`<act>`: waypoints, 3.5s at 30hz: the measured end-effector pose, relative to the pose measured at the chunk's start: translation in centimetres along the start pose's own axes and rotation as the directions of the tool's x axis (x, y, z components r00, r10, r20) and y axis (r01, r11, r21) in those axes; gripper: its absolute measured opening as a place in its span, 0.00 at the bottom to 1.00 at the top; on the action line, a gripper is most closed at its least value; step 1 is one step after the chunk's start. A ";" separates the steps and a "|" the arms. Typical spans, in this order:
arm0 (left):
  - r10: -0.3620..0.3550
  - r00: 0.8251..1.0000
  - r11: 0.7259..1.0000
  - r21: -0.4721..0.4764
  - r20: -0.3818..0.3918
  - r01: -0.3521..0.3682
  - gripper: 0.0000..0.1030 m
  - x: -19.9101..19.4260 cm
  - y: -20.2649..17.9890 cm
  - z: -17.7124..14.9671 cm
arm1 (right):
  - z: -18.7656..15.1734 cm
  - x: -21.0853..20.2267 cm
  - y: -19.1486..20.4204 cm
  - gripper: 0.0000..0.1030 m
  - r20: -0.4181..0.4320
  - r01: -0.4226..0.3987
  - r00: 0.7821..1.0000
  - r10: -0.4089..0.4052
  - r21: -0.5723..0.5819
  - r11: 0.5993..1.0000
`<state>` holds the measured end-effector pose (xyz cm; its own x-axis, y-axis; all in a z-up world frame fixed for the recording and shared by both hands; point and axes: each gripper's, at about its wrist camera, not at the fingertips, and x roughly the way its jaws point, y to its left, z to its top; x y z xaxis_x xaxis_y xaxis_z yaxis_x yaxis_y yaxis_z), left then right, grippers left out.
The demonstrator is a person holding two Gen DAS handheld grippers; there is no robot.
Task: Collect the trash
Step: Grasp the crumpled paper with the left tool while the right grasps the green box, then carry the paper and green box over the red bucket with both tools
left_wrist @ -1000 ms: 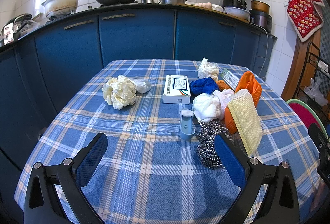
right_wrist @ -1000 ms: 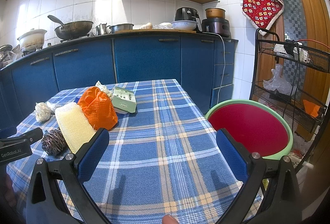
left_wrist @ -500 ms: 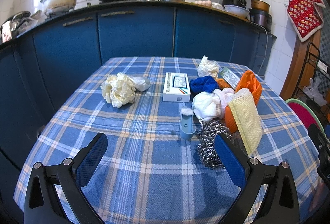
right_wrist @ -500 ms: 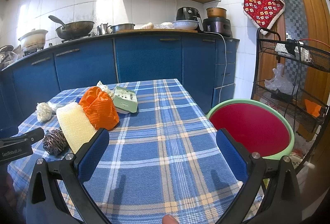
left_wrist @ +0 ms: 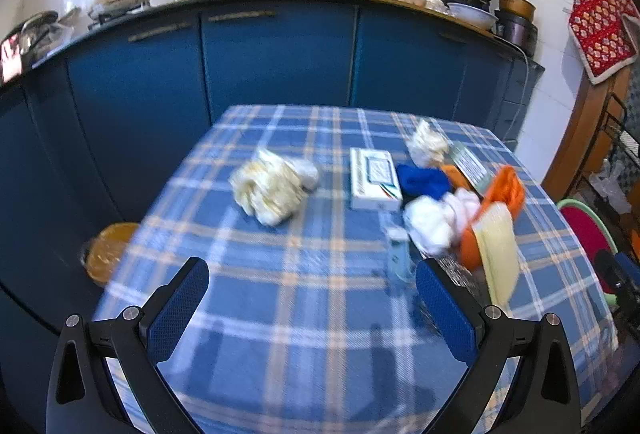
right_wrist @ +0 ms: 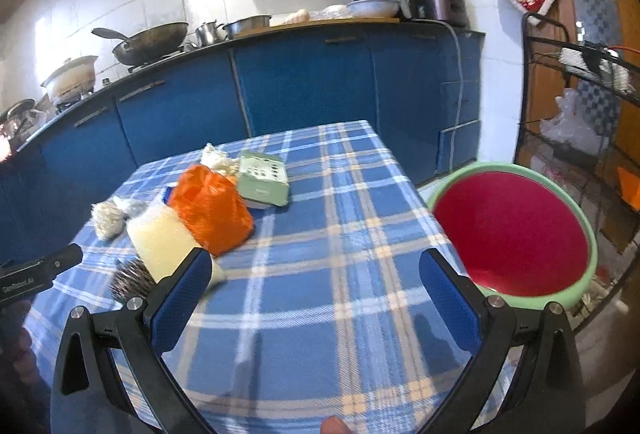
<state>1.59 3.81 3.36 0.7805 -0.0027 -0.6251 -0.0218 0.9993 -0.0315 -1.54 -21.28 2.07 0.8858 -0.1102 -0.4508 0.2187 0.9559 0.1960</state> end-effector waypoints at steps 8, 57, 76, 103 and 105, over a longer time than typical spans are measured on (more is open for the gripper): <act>0.055 0.998 0.998 0.032 -0.019 -0.054 1.00 1.0 2.0 4.1 | 4.3 2.9 1.6 0.99 -0.127 -0.081 0.989 0.078 -0.019 0.997; -0.226 0.962 0.973 -0.074 -0.154 0.217 0.47 6.7 2.3 7.0 | 10.7 15.7 3.7 0.61 -0.424 -0.180 0.887 0.182 0.044 0.983; -0.387 0.911 0.911 0.095 -0.141 0.402 0.47 2.6 -9.9 8.1 | 10.9 5.7 -4.8 0.61 -0.277 -0.085 0.952 0.127 0.159 0.984; -0.500 0.801 0.766 0.264 -0.329 0.587 0.47 3.1 -28.2 4.9 | 4.9 2.6 -21.8 0.62 -0.326 0.276 0.931 -0.166 0.329 0.903; -0.498 0.797 0.761 0.269 -0.342 0.591 0.47 3.5 -29.0 4.6 | 4.6 2.6 -22.2 0.63 -0.326 0.275 0.931 -0.163 0.335 0.901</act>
<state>7.77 -25.04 5.66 0.4195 -0.5127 -0.7491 0.6123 0.7690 -0.1835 -2.16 -44.02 0.57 0.6557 -0.1699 -0.7357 0.5777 0.7402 0.3440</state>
